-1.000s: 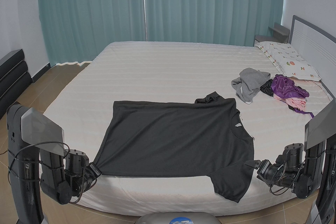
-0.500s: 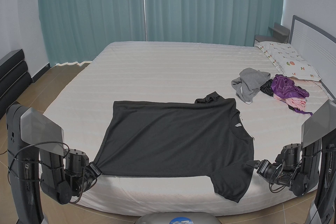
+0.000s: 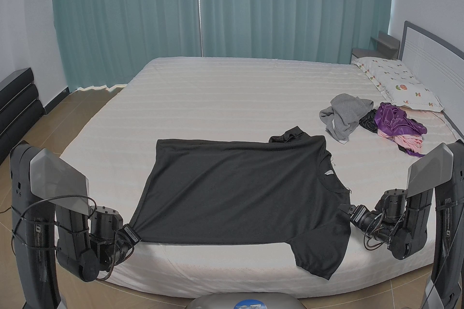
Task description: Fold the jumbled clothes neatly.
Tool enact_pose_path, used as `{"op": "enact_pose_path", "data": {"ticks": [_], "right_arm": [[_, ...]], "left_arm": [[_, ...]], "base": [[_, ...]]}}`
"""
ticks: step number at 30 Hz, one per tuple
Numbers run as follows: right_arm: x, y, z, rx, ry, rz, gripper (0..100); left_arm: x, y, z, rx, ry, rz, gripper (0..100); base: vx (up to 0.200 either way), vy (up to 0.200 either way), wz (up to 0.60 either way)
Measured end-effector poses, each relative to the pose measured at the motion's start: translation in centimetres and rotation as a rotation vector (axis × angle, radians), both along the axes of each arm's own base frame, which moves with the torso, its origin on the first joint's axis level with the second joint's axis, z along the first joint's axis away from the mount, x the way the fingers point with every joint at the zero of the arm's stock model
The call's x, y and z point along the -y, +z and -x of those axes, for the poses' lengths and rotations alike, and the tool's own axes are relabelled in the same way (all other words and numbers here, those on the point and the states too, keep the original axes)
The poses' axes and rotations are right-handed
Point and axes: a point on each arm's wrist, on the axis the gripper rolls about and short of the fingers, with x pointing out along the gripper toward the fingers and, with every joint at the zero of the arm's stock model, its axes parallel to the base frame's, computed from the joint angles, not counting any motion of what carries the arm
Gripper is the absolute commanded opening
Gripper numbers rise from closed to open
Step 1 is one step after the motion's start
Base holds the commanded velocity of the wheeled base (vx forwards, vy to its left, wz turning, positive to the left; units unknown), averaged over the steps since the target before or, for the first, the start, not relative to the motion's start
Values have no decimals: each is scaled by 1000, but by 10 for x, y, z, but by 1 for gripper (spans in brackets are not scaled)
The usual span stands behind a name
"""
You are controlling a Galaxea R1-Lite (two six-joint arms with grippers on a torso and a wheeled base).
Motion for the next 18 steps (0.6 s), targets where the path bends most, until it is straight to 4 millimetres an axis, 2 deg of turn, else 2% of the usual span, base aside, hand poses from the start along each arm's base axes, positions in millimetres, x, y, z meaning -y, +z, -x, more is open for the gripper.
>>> {"op": "enact_pose_path", "data": {"ticks": [2,3,9,18], "right_arm": [[0,-3,-5,-5,1,3,100],[0,-4,-6,-9,3,6,0],[-1,-9,-18,-17,28,41,0],[6,-4,-40,41,2,40,0]], "left_arm": [[0,0,0,-1,-1,-1,0],[0,-1,0,-2,-1,-1,0],[0,-2,0,-6,-2,-2,0],[0,-2,1,-11,-4,-2,0]], "base": [[0,0,0],[0,0,0],[0,0,0],[0,0,0]]}}
